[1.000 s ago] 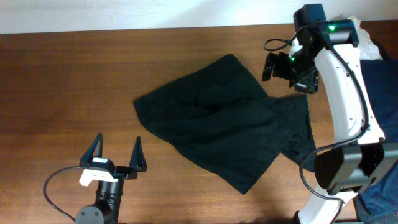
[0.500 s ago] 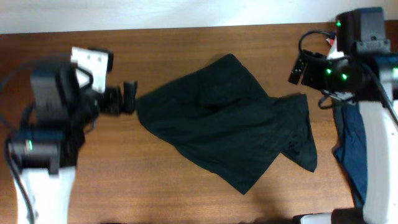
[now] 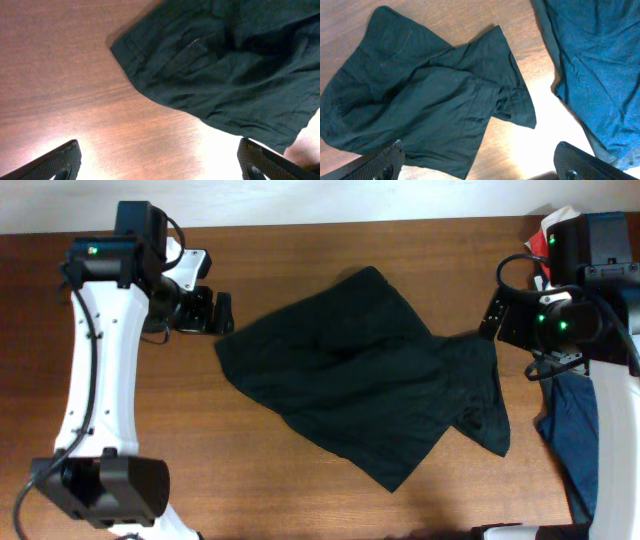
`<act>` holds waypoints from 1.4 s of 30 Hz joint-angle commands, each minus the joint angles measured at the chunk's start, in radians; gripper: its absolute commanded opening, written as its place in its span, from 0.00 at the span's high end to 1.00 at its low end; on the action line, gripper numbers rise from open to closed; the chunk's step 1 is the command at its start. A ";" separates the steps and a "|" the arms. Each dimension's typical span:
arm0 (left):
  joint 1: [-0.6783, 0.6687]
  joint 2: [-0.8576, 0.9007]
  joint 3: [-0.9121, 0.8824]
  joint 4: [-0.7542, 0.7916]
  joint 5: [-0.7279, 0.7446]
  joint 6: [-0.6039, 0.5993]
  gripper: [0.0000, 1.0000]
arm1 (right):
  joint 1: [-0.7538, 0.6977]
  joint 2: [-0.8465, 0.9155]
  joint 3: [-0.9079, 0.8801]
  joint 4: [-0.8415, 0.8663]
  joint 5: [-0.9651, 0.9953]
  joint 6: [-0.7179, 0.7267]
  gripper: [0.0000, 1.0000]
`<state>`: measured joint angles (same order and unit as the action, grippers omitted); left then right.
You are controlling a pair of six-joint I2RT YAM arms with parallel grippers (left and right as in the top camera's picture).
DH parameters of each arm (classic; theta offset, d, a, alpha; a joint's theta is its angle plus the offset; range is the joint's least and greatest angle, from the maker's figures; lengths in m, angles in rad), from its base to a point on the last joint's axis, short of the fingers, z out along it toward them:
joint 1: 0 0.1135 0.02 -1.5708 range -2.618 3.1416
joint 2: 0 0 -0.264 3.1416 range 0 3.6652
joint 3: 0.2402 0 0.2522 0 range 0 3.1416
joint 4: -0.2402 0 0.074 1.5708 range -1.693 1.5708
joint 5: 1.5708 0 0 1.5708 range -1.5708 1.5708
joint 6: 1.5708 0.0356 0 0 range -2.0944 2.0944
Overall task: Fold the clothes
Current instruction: 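Grasp the left corner with left gripper and right edge with right gripper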
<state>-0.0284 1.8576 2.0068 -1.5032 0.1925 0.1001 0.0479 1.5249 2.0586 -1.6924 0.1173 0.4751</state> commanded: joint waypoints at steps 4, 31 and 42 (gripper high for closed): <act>0.007 0.186 0.006 0.034 -0.108 -0.262 0.01 | -0.003 0.004 0.008 -0.002 -0.009 0.005 0.01; 0.007 0.617 0.004 0.229 -0.111 -0.294 0.99 | -0.003 -0.072 -0.024 -0.006 -0.129 -0.046 0.01; 0.007 0.617 0.004 0.227 -0.111 -0.294 0.99 | 0.077 -0.162 -0.748 0.002 -0.192 0.036 0.01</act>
<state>-0.0315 2.4248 2.0159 -1.2789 0.1188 -0.1921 0.0925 1.3605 1.4319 -1.6917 -0.1425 0.4519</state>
